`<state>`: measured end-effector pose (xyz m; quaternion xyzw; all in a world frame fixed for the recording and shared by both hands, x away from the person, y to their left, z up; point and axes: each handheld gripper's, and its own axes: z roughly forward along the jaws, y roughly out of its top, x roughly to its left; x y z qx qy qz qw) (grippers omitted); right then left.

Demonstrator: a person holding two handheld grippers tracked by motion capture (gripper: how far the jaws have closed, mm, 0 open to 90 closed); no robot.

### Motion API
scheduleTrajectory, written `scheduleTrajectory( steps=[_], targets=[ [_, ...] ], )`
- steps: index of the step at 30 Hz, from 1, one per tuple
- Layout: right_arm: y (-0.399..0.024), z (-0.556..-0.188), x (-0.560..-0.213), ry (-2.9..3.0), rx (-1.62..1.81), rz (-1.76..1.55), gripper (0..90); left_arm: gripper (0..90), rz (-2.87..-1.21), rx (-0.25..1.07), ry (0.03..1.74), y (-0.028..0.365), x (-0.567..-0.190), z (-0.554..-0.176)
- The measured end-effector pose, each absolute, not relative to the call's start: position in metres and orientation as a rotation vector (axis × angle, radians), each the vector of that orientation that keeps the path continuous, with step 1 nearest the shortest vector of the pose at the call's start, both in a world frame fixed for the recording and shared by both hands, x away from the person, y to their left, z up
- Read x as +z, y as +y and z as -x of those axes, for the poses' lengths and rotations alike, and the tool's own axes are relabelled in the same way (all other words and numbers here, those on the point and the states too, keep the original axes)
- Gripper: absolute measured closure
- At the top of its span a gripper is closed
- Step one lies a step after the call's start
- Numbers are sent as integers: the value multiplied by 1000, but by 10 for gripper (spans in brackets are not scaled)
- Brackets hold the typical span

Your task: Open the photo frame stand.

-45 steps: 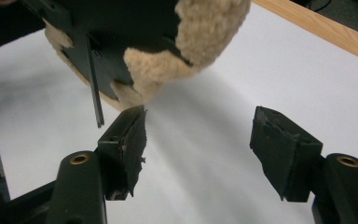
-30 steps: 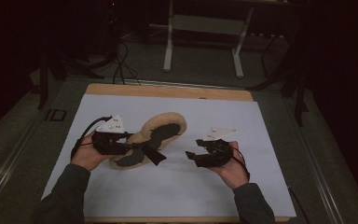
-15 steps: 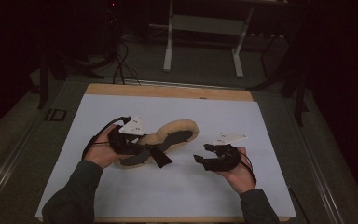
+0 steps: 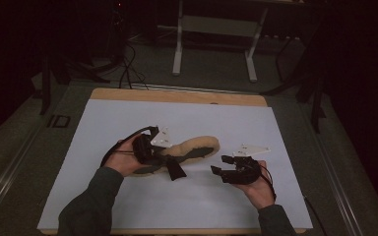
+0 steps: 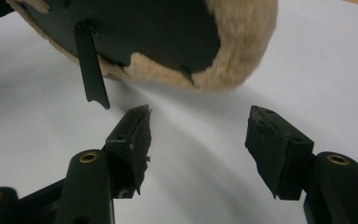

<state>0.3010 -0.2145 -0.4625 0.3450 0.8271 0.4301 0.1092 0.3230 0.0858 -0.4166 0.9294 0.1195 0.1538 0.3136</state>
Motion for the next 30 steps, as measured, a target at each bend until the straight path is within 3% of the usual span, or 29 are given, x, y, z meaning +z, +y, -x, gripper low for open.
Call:
scheduleTrajectory(
  steps=[30],
  targets=[
    [-243, -294, -485, 2390, 1300, -1116, 399, 670, -2583, 486, 223, 30, -436, -321]
  ],
)
